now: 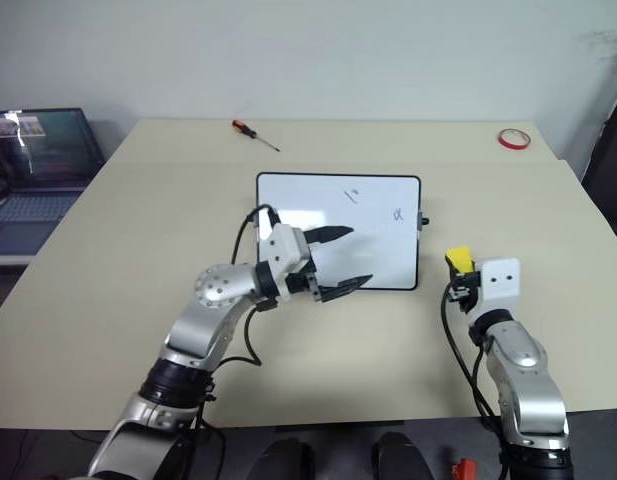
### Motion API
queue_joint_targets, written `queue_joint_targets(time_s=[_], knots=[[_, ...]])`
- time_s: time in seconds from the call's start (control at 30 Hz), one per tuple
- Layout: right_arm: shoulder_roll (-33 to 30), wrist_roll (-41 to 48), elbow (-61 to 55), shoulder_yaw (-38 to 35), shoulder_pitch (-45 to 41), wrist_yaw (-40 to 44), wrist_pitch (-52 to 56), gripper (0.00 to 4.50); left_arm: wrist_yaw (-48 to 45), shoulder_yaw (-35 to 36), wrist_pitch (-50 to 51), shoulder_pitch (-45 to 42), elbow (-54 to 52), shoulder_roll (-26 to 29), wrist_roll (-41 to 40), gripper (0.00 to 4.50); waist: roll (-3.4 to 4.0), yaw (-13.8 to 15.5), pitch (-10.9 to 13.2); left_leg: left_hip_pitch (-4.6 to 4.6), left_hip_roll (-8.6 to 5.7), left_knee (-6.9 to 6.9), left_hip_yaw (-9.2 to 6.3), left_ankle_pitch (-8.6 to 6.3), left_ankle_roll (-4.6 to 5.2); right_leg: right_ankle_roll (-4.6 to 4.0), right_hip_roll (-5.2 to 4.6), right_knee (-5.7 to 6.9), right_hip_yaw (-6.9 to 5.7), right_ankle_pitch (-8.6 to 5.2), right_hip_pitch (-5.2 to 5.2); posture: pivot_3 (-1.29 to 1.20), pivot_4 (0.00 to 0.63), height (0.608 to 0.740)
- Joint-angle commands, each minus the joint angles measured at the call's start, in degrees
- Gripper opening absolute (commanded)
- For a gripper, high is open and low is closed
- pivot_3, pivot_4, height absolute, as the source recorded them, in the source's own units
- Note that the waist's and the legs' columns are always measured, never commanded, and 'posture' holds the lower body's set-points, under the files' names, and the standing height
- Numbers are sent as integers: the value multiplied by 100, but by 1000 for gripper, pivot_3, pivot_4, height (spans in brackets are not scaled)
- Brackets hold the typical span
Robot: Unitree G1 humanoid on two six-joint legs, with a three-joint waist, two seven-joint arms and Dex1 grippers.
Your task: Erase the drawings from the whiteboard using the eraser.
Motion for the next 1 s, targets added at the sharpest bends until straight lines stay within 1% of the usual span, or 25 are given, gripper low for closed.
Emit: queue_joint_targets(time_s=[0.03,0.2,0.3,0.57,0.83,1.0], knots=[[4,-44,-153,-30,-320,-36,-211,1229,505,77,-243,53,90,-98,312,4500,0,3,0,0,1,1,0,0,0,0,0,1,0,0,0,0,150,740],[20,-79,112,20,-759,-21,-297,1229,1273,152,-601,193,415,-350,661,4500,0,2,0,-1,-1,1,0,0,0,0,-1,2,-2,0,-1,0,150,740],[21,-103,253,79,-974,36,-358,1229,1513,209,-927,213,536,-440,744,4500,0,3,0,-1,1,1,3,0,0,0,-3,4,-1,0,-3,0,150,740],[-15,-114,565,145,-1444,221,-473,1229,1635,232,-1181,64,876,-429,773,4500,0,-4,0,0,0,1,6,0,0,0,-4,8,-2,0,-4,0,150,740],[-50,-265,1544,546,-2732,556,-488,1229,1517,200,-1283,-43,1046,-483,733,4500,0,-26,0,2,0,1,9,1,1,0,-4,15,-3,0,-8,0,150,740],[-149,-476,2070,821,-3101,749,-494,1229,1472,200,-1367,-119,1101,-531,720,4500,0,-1,0,-1,7,1,10,0,1,0,-10,12,-4,0,-9,0,150,740]])
